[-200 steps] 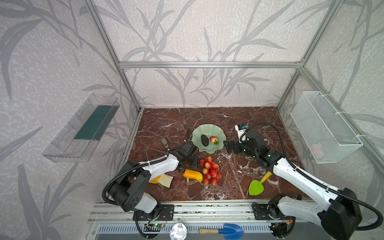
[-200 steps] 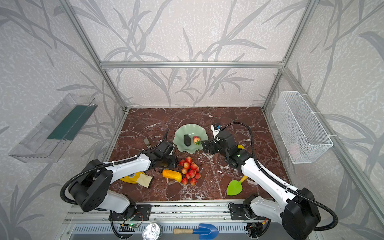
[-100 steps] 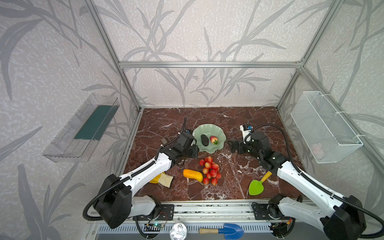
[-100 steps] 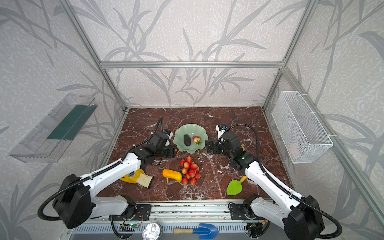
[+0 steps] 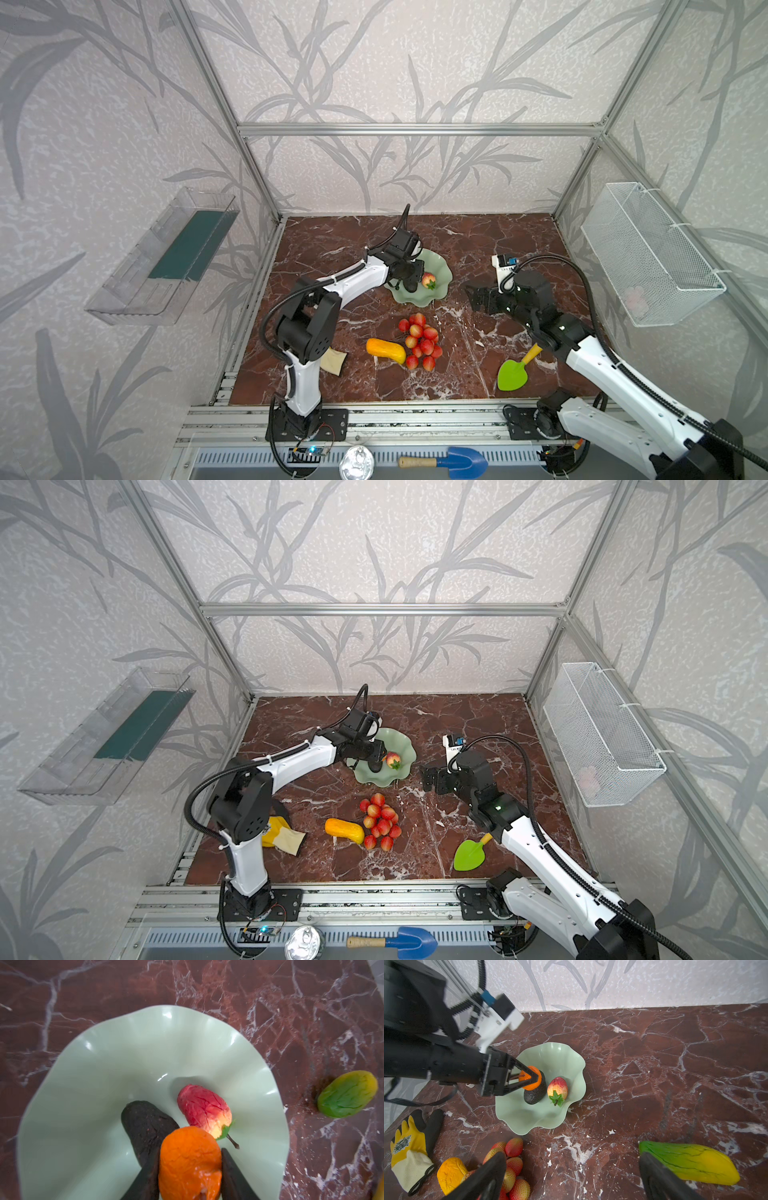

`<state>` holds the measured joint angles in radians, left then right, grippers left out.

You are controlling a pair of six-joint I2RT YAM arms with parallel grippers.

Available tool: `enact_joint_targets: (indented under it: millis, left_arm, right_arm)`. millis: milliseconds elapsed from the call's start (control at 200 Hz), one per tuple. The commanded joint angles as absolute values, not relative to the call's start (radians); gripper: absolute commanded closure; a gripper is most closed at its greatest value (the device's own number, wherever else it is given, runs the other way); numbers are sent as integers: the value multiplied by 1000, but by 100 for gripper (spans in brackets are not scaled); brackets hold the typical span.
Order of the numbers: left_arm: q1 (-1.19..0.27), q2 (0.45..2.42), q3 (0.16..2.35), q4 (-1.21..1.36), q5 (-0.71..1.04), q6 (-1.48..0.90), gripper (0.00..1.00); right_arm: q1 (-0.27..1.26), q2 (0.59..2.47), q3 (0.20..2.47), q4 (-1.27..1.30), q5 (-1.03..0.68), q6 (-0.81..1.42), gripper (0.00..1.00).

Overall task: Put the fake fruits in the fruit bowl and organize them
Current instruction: 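Carry the orange into the bowl and open the left gripper, then grasp the yellow papaya with the right gripper while the left arm withdraws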

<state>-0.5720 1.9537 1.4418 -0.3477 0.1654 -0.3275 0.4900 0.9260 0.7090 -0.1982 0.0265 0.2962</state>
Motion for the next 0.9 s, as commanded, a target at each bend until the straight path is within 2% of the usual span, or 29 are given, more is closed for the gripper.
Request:
enact_joint_targets:
  millis: [0, 180, 415, 630, 770, 895]
  left_arm:
    - [-566, 1992, 1495, -388, 209, -332, 55]
    - [-566, 2019, 1495, -378, 227, -362, 38]
    - [-558, 1889, 1434, -318, 223, -385, 32]
    - [-549, 1535, 1165, -78, 55, -386, 26]
    - [-526, 1256, 912, 46, -107, -386, 18]
    - [-492, 1027, 699, 67, -218, -426, 15]
  right_arm:
    - [481, 889, 697, -241, 46, 288, 1]
    - [477, 864, 693, -246, 50, 281, 1]
    - [477, 887, 714, -259, 23, 239, 0]
    - [524, 997, 750, -274, -95, 208, 4]
    - [692, 1086, 782, -253, -38, 174, 5]
    - [829, 1195, 830, -216, -12, 153, 6]
